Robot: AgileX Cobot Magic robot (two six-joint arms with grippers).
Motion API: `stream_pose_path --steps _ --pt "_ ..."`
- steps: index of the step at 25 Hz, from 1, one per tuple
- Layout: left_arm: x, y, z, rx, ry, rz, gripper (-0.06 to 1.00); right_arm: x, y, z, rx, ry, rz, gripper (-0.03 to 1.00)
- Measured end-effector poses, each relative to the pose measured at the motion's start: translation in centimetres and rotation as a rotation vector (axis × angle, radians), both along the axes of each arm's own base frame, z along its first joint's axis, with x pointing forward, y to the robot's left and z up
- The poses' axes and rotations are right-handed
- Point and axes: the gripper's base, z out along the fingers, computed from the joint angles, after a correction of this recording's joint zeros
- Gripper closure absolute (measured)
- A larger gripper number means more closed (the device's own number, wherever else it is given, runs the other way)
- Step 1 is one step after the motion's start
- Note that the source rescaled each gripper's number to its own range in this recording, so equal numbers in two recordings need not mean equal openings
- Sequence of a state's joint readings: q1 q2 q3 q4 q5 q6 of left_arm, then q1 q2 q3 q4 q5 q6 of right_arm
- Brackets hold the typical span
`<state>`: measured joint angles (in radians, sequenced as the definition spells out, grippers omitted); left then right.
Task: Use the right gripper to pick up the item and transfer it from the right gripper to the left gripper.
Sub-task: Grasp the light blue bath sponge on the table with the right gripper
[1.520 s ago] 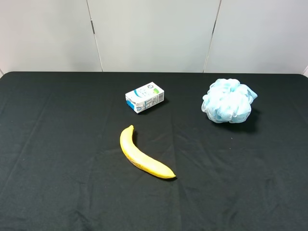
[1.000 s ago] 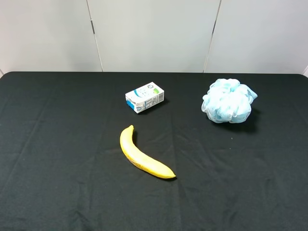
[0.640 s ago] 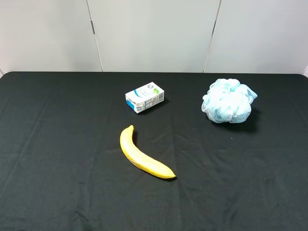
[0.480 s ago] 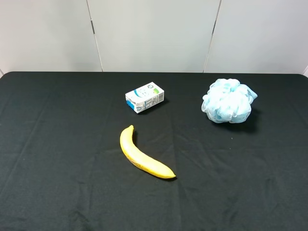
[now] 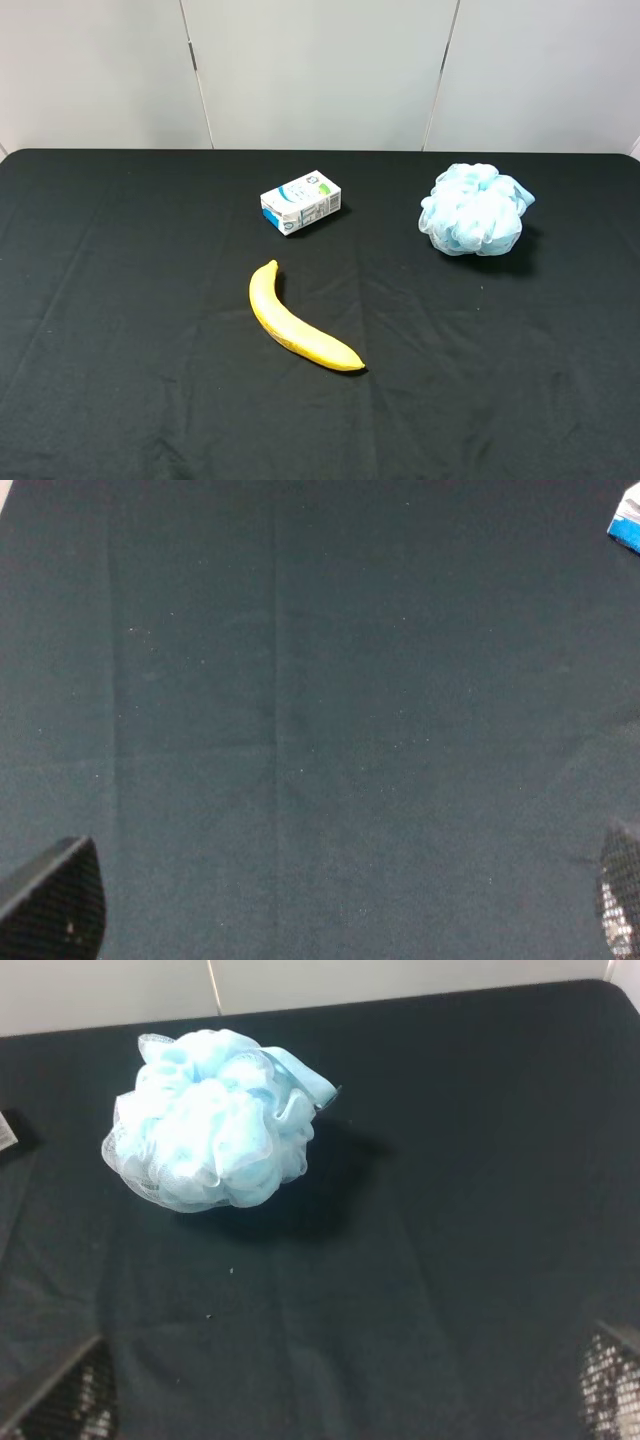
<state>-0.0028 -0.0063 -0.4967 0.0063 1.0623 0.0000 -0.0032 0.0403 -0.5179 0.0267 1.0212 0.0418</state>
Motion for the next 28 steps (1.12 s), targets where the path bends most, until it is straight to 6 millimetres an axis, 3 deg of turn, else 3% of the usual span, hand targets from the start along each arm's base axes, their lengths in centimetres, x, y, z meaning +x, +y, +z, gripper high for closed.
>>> stream_pose_path --steps 7,10,15,21,28 --pt "0.0 0.0 0.0 0.0 0.0 0.0 -0.03 4.1 0.0 5.2 0.013 0.117 -0.007 -0.03" --pt "0.0 0.0 0.0 0.0 0.0 0.0 -0.03 6.9 0.0 7.5 0.013 0.167 -0.008 -0.03" --pt "0.0 0.0 0.0 0.0 0.0 0.0 -0.03 12.7 0.0 9.5 0.013 0.273 -0.008 -0.03" --pt "0.0 0.0 0.0 0.0 0.0 0.0 -0.03 19.4 0.0 10.4 0.005 0.423 0.0 -0.03" --pt "0.0 0.0 0.0 0.0 0.0 0.0 -0.03 25.9 0.7 9.0 0.0 0.604 0.092 -0.03"
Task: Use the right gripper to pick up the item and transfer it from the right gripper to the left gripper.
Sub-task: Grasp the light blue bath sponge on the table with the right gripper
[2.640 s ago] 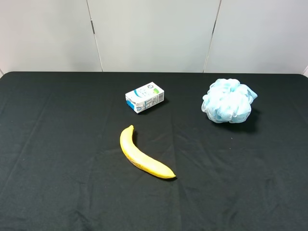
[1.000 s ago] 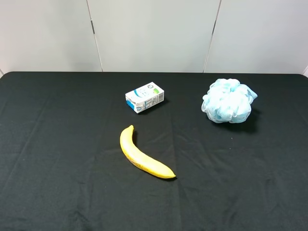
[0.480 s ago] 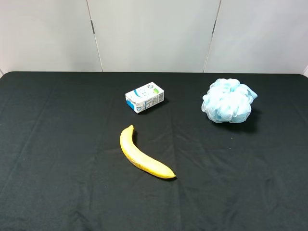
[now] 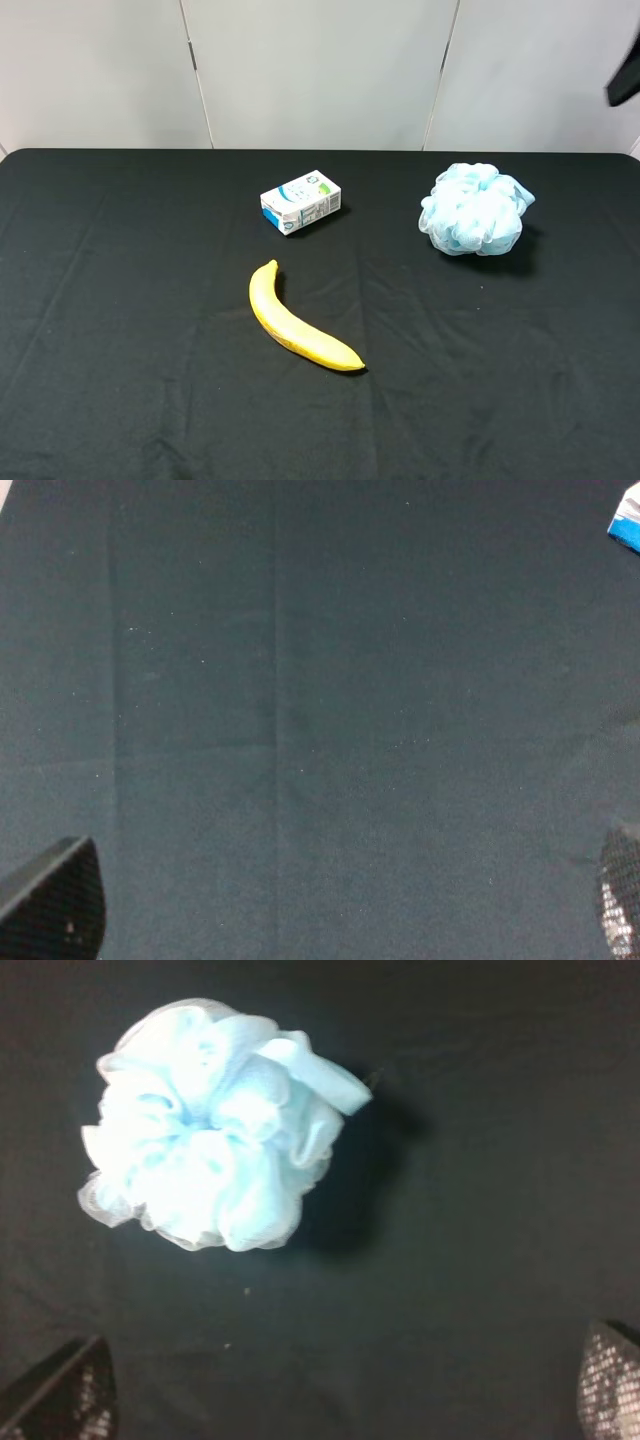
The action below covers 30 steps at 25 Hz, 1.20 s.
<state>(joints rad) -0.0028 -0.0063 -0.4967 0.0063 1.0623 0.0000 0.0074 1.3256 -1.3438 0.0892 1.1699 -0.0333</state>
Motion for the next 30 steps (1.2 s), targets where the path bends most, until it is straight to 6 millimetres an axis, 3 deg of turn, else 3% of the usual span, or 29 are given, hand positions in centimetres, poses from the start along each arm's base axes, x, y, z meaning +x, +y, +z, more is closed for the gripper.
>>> stream_pose_path --steps 7,11,19,30 --pt "0.0 0.0 0.0 0.0 0.0 0.0 -0.03 4.7 5.0 -2.6 0.003 0.09 0.173 -0.03" --pt "0.0 0.0 0.0 0.0 0.0 0.0 -0.03 7.4 6.9 -5.1 -0.002 0.153 0.217 -0.03" --pt "0.0 0.0 0.0 0.0 0.0 0.0 -0.03 11.8 7.5 -9.2 -0.05 0.163 0.211 -0.03" --pt "0.0 0.0 0.0 0.0 0.0 0.0 -0.03 14.3 7.5 -16.1 -0.142 0.302 0.255 -0.03"
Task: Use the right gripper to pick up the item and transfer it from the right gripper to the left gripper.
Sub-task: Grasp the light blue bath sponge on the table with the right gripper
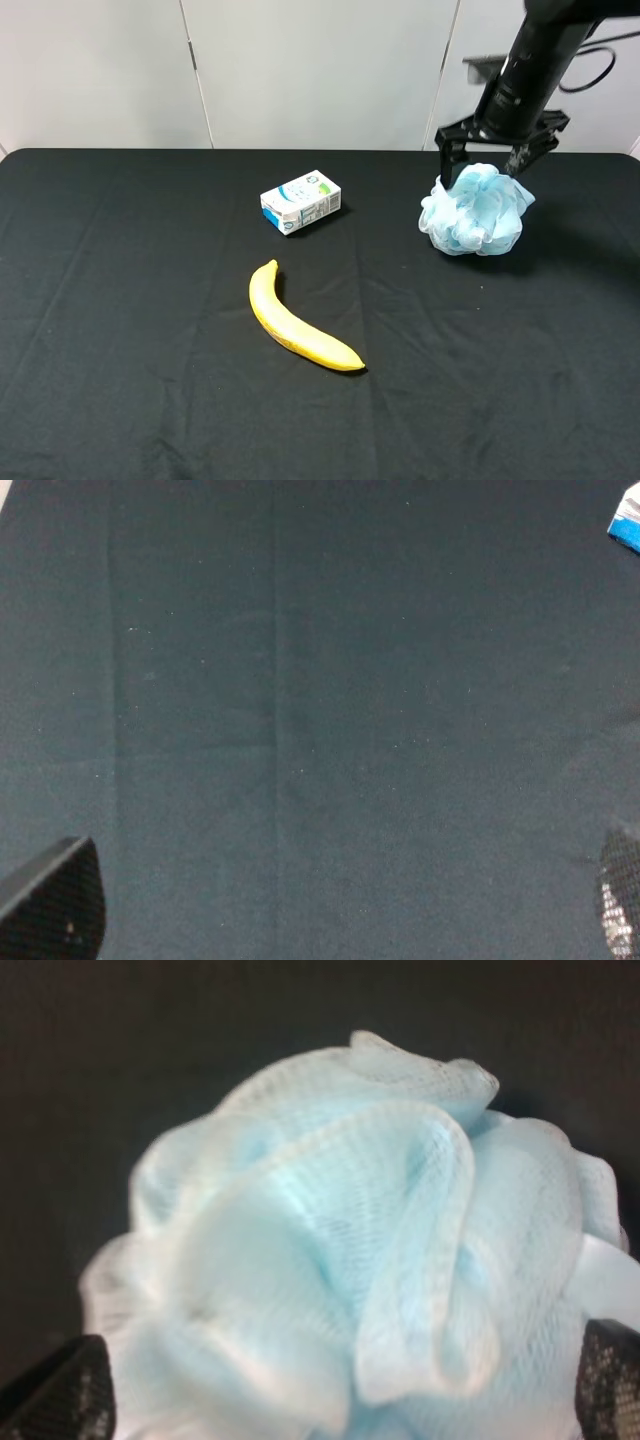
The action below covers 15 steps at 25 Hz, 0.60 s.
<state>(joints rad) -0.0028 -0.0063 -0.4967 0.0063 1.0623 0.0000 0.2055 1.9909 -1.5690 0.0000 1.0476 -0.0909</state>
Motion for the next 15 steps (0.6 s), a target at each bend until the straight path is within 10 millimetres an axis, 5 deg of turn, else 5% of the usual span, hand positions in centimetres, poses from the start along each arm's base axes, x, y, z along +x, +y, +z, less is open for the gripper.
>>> stream_pose_path --steps 11,13,15 --pt "0.0 0.0 0.0 0.0 0.0 0.0 -0.03 1.5 -0.3 -4.3 -0.016 0.029 -0.007 -0.03" --pt "0.0 0.0 0.0 0.0 0.0 0.0 -0.03 1.6 -0.2 -4.5 -0.016 0.031 -0.007 0.08" --pt "0.0 0.0 0.0 0.0 0.0 0.0 -0.03 1.6 -0.2 -4.6 -0.016 0.033 -0.007 0.34"
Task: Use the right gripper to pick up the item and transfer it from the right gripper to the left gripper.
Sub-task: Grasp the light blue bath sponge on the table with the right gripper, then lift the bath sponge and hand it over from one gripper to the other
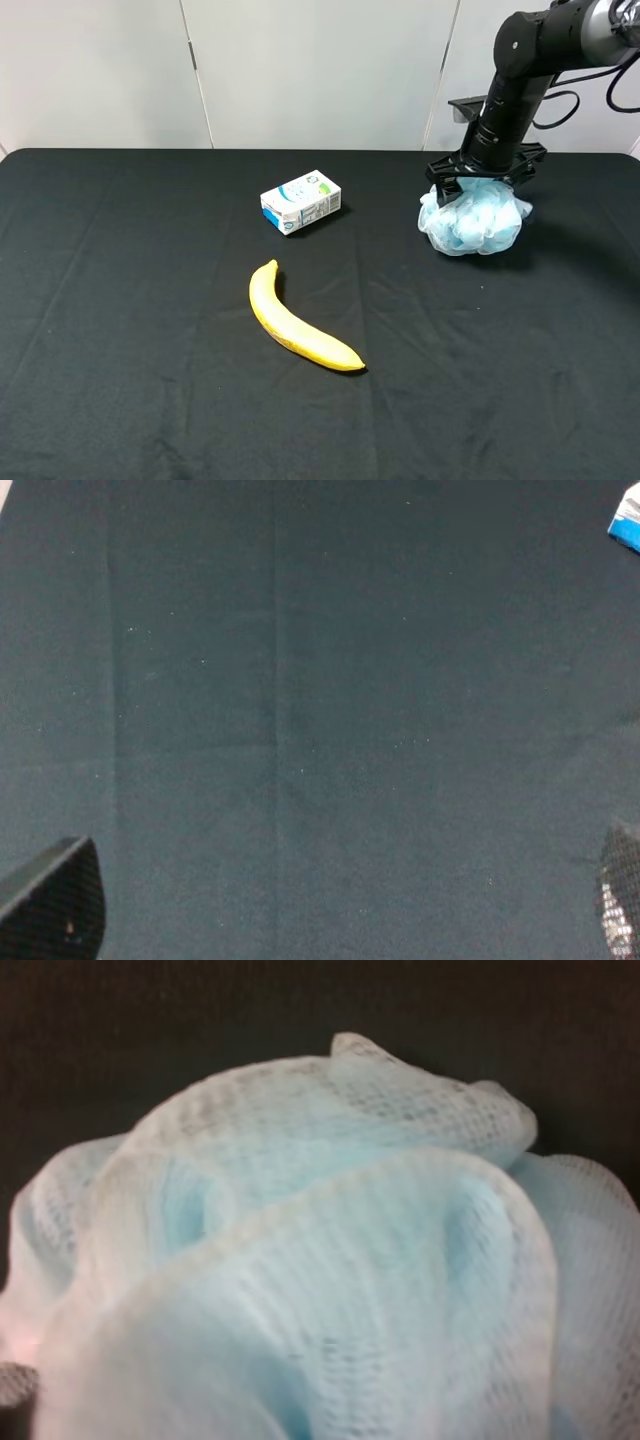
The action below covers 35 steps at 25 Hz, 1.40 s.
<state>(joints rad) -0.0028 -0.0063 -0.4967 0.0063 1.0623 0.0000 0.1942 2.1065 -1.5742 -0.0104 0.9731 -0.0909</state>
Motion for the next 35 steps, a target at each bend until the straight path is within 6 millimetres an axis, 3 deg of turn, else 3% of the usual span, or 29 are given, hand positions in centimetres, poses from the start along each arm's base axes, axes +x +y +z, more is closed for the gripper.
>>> stream_pose_path --steps 2,3,11,19,29,35 --pt "0.0 0.0 0.0 0.0 0.0 0.0 -0.03 0.0 0.0 0.0 0.001 -0.001 0.001 0.74" --pt "0.0 0.0 0.0 0.0 0.0 0.0 -0.03 0.0 0.0 0.1 0.001 -0.002 0.001 0.86" --pt "0.0 0.0 0.0 0.0 0.0 0.0 -0.03 0.3 0.1 1.1 0.002 -0.008 0.0 0.86" --pt "0.0 0.0 0.0 0.0 0.0 0.0 -0.03 0.5 0.5 8.4 0.063 -0.059 -0.011 0.87" --pt "0.0 0.0 0.0 0.0 0.0 0.0 -0.03 -1.3 1.5 13.3 0.204 -0.133 -0.017 0.87" --pt "0.0 0.0 0.0 0.0 0.0 0.0 -0.03 -3.8 4.5 16.5 0.234 -0.195 0.074 0.87"
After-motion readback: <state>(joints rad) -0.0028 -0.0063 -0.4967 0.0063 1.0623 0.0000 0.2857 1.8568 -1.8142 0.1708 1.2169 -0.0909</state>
